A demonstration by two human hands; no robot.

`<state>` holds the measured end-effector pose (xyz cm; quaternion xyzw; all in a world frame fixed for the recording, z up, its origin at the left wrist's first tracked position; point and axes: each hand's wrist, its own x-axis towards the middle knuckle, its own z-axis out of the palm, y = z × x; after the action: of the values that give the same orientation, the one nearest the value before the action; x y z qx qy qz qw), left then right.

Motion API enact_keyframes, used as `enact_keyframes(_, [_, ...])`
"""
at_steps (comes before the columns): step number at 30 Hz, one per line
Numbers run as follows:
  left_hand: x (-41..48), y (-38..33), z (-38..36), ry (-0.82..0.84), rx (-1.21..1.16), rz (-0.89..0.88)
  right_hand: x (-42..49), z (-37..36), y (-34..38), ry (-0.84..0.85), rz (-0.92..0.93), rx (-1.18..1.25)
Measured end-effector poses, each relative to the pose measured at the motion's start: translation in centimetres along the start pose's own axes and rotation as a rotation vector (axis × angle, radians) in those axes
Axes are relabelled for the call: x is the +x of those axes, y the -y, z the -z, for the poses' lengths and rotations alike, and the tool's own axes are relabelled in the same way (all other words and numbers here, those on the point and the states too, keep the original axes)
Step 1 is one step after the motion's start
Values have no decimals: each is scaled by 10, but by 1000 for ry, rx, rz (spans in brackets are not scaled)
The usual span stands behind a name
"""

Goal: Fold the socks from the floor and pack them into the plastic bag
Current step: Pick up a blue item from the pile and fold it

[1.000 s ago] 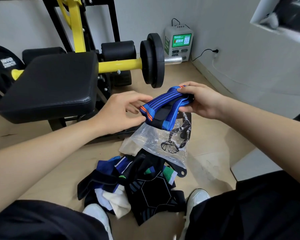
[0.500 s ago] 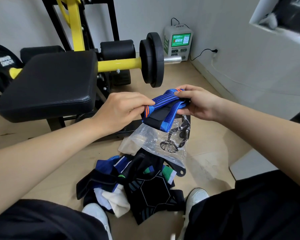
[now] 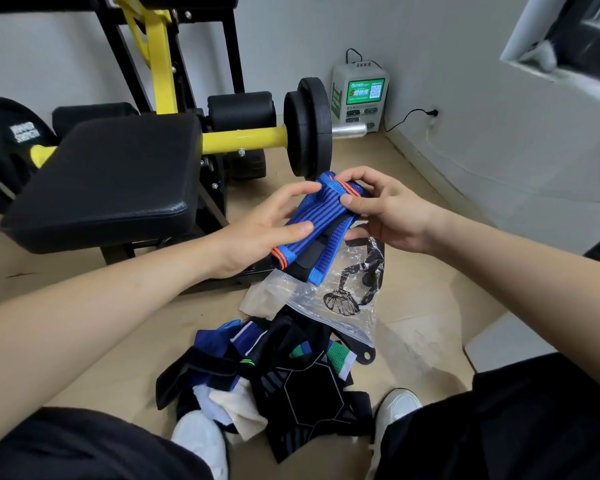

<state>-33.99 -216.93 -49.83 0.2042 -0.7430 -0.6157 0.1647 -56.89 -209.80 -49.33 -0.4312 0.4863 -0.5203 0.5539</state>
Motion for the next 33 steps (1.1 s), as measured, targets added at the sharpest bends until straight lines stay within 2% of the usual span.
enact_keyframes(3, [2,3,-6,26,-43,-19,3,-5,-3,-53,18,-18])
enact_keyframes(8, [19,6,-14,-175,-249,89,8,-13,-15,-211,-1,29])
enact_keyframes(15, [48,56,-21,-331,93,90,26,-9,-54,-224,-72,108])
enact_keyframes(18, [60,89,-27,-257,134,93,30,12,-72,-237,-155,-47])
enact_keyframes(22, [73,162,-30,-195,546,88,43,51,-107,-251,-236,-488])
enact_keyframes(24, [76,204,-29,-126,712,117,49,68,-125,-240,-274,-625])
enact_keyframes(27, [85,262,-29,65,940,144,55,84,-153,-258,-342,-655])
enact_keyframes(30, [97,305,-35,224,1214,69,59,95,-193,-295,-390,-647])
enact_keyframes(33, [104,331,-37,232,1401,87,55,104,-233,-348,-407,-649])
